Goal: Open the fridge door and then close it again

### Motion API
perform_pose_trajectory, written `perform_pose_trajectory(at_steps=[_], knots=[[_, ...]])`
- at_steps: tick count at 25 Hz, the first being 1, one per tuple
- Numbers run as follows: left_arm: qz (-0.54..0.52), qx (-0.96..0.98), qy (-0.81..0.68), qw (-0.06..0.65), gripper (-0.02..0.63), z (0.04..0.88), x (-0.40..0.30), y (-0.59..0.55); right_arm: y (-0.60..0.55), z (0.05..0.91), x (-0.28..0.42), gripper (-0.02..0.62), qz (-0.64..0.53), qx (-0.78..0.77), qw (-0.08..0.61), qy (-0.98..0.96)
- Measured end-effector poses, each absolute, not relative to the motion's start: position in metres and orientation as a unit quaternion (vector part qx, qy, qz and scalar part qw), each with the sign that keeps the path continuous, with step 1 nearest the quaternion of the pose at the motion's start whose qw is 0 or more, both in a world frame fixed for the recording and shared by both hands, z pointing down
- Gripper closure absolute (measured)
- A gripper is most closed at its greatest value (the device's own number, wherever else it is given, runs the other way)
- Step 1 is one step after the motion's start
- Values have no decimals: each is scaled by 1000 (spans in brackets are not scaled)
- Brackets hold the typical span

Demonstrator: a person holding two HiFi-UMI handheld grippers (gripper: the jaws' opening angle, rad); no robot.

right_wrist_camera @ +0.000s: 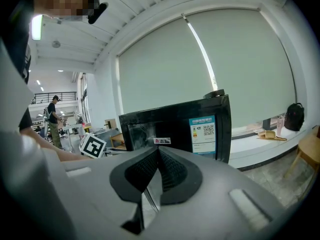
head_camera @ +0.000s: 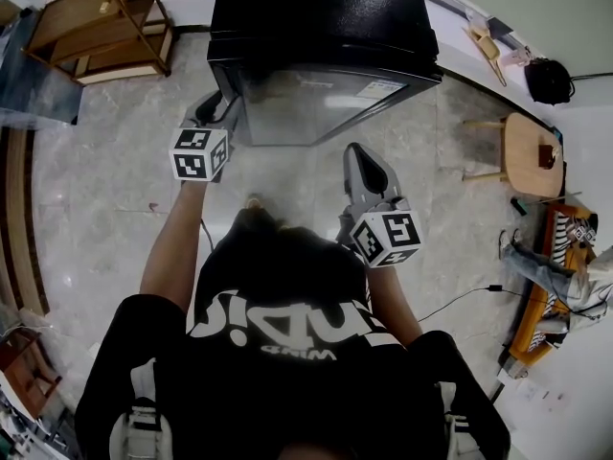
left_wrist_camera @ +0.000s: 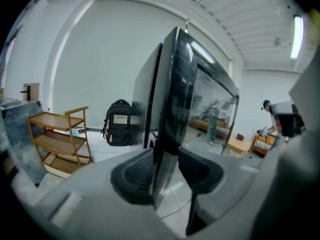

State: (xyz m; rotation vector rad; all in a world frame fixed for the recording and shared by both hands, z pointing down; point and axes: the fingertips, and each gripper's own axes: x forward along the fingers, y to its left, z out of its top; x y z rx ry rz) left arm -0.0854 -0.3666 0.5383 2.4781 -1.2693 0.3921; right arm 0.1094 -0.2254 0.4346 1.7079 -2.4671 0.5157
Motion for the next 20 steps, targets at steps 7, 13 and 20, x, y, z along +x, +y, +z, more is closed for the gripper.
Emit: perform_pose_trajectory(at_steps=[7, 13, 20], knots=[[141, 865, -455, 160, 454, 538, -87, -362, -224, 433, 112, 597, 167, 549, 52, -818], [126, 859, -467, 167, 466, 539, -85, -318, -220, 433, 119, 597, 165, 540, 51, -824], [123, 846, -488, 175, 472, 538, -81, -280, -189, 427, 113, 597, 156, 517, 48, -840]])
